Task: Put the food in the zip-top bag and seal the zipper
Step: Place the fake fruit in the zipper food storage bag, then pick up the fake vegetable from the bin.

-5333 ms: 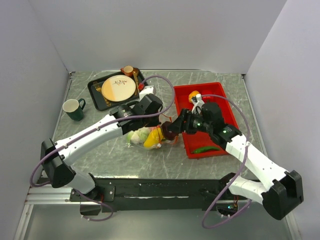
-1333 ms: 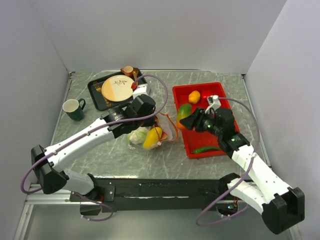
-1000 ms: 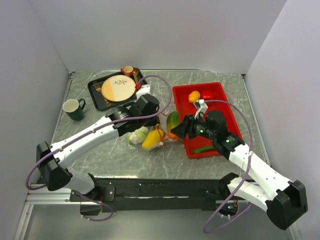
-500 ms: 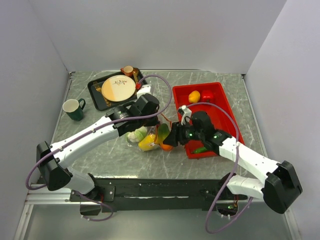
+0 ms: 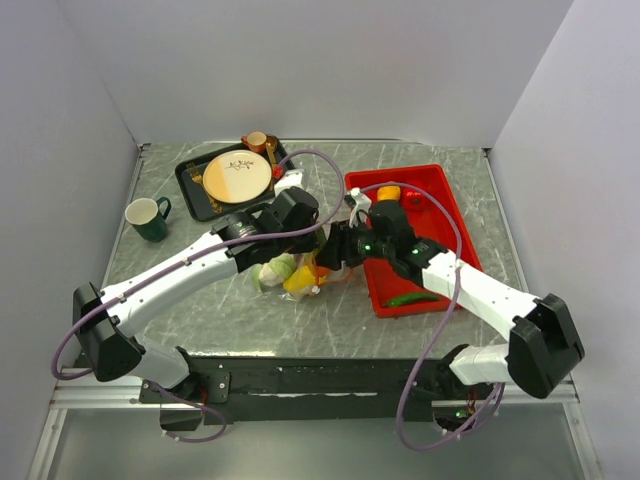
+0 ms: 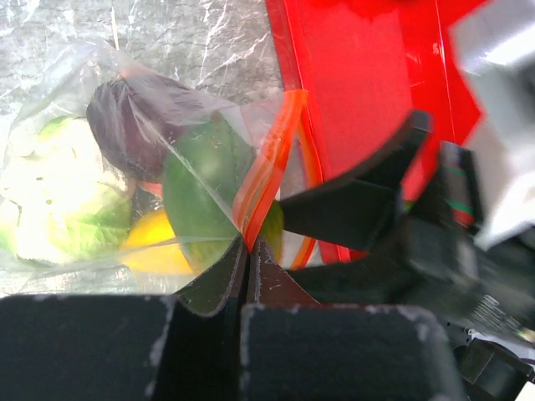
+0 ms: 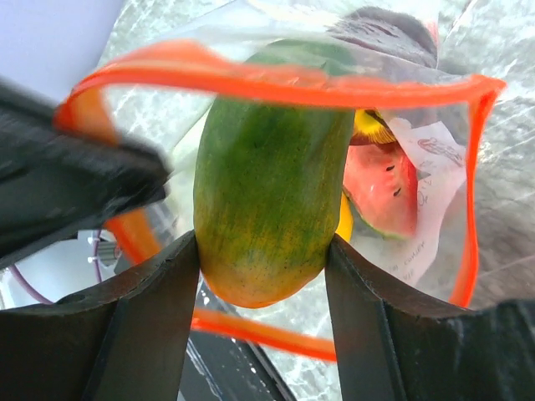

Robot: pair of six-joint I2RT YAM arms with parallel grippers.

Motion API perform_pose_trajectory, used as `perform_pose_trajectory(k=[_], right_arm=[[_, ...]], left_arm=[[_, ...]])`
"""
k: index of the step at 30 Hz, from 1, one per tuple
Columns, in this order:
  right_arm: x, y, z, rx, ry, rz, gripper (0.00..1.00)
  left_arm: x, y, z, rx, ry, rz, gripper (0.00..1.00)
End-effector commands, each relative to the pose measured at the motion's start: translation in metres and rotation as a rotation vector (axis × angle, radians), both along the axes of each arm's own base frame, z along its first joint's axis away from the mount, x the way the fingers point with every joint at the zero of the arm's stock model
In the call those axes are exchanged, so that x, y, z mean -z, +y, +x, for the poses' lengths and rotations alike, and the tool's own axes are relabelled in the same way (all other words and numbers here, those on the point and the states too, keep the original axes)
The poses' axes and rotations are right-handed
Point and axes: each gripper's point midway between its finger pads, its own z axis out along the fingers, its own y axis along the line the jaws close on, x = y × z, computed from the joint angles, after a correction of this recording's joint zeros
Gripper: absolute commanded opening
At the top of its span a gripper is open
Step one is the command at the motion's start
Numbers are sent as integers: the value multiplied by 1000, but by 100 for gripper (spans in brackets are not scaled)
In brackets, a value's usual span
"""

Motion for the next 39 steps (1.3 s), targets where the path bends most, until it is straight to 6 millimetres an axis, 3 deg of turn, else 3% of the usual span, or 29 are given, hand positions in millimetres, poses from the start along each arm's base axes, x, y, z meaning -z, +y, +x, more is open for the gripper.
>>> perform_pose_trajectory(k=[1,4,8,17,23,27,31,36,38,39], right_arm=[[-16,18,14,-6,-20,60,45],[-14,23,11,-28,-6,69,51],[-20,27,6,-63,-18,102,71],[-29,9,9,11,-84,52,88],[-39,-11,9,93,-131,25,93],[-49,-45,21,281,-184,-14,93],[-39,-101,50,577,-194,-106,100],[3,-166,80,824,-26,-236,100],[3,-176,91,853,-19,-250,100],[13,-186,99,879,1,-281,100]], left_arm=[[-46,0,2,5,-89,-85,1],[-53,4,2,-3,-105,-95,2],[-56,8,2,-17,-109,-103,2],[-62,14,2,-40,-126,-111,2],[-64,24,3,-85,-132,-114,1],[-77,48,3,-185,-173,-141,1],[-80,59,5,-188,-195,-151,9],[-46,38,8,-120,-85,-88,1],[-42,30,9,-102,-74,-98,1],[-37,26,7,-80,-64,-98,1]])
